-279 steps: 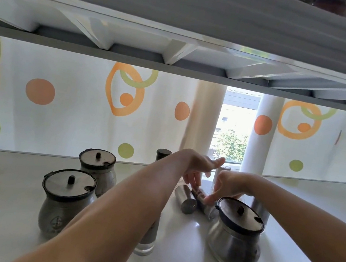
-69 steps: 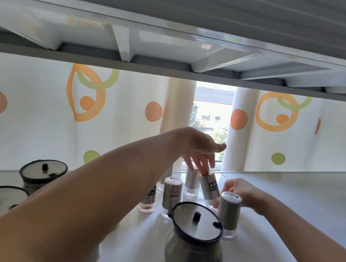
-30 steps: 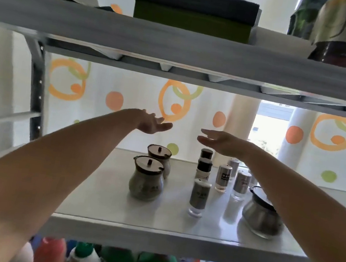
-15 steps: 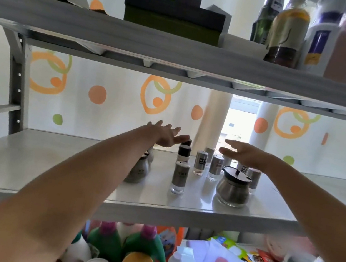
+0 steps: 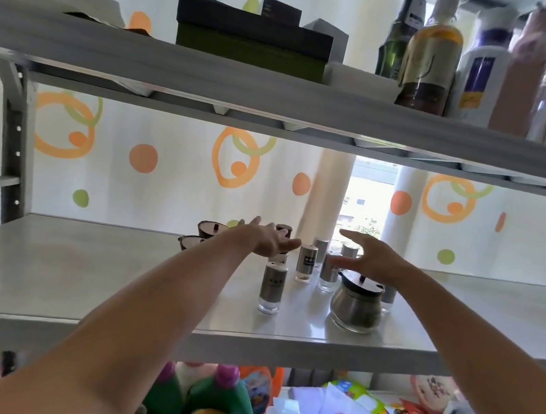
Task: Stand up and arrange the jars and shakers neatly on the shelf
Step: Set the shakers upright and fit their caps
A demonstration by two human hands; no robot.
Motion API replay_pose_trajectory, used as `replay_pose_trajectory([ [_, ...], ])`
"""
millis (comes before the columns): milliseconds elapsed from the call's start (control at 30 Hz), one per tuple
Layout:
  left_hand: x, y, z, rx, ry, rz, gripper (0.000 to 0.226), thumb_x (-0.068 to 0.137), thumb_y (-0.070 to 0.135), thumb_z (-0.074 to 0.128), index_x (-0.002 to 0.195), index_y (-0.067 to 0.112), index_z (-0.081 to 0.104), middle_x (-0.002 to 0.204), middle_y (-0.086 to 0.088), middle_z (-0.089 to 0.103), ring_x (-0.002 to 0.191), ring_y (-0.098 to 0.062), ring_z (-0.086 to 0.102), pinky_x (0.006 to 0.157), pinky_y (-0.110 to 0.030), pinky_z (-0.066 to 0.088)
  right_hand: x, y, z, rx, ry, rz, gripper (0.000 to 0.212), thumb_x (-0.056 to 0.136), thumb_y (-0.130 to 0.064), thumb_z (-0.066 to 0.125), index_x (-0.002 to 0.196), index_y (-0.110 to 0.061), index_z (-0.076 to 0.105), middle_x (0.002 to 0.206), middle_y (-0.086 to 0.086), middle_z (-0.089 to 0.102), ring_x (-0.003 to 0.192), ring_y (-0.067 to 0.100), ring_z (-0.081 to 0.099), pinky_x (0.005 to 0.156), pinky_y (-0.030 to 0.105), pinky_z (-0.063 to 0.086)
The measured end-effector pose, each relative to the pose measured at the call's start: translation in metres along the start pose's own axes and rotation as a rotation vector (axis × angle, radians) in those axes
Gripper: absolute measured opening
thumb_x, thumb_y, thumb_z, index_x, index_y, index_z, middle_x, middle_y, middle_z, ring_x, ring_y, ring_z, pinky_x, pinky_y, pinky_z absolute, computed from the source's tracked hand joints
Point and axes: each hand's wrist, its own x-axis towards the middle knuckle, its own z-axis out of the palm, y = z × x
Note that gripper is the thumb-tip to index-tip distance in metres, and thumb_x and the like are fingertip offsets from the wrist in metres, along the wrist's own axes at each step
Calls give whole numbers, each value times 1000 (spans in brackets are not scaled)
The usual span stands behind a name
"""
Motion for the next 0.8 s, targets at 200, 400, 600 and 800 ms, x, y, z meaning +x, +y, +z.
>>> replay_pose_trajectory([
  [200, 12, -50, -6, 45, 15, -92, 58, 99, 49, 17, 152, 27, 8, 161, 0, -1, 148, -28, -7, 119, -51, 0, 25, -48, 39, 30, 35, -201, 61, 76, -31, 75, 132, -19, 53, 135, 3, 55, 124, 18, 50, 99, 23, 36],
  [400, 10, -106, 7, 47, 11, -182, 53, 101, 43, 13, 150, 23, 16, 159, -8, 13, 148, -29, 4, 119, -50, 6, 48, -98, 79, 24, -38, -290, 46, 78, -34, 72, 121, -20, 63, 127, 5, 61, 121, 20, 52, 105, 31, 37],
  [600, 7, -140, 19, 1, -24, -165, 61, 99, 48, 23, 152, 23, 4, 161, -7, 7, 149, -28, -1, 119, -49, 4, 66, -136, 104, 31, -128, -321, 34, 76, -26, 74, 109, -15, 70, 109, 5, 69, 105, 21, 60, 93, 36, 48],
  [800, -7, -134, 12, -241, -42, -96, 55, 100, 41, 34, 136, 1, 43, 140, -18, 47, 132, -30, 42, 109, -36, 33, 73, -149, 115, -37, -184, -340, 39, 74, -21, 76, 111, -13, 69, 107, 8, 68, 103, 23, 61, 93, 38, 49],
])
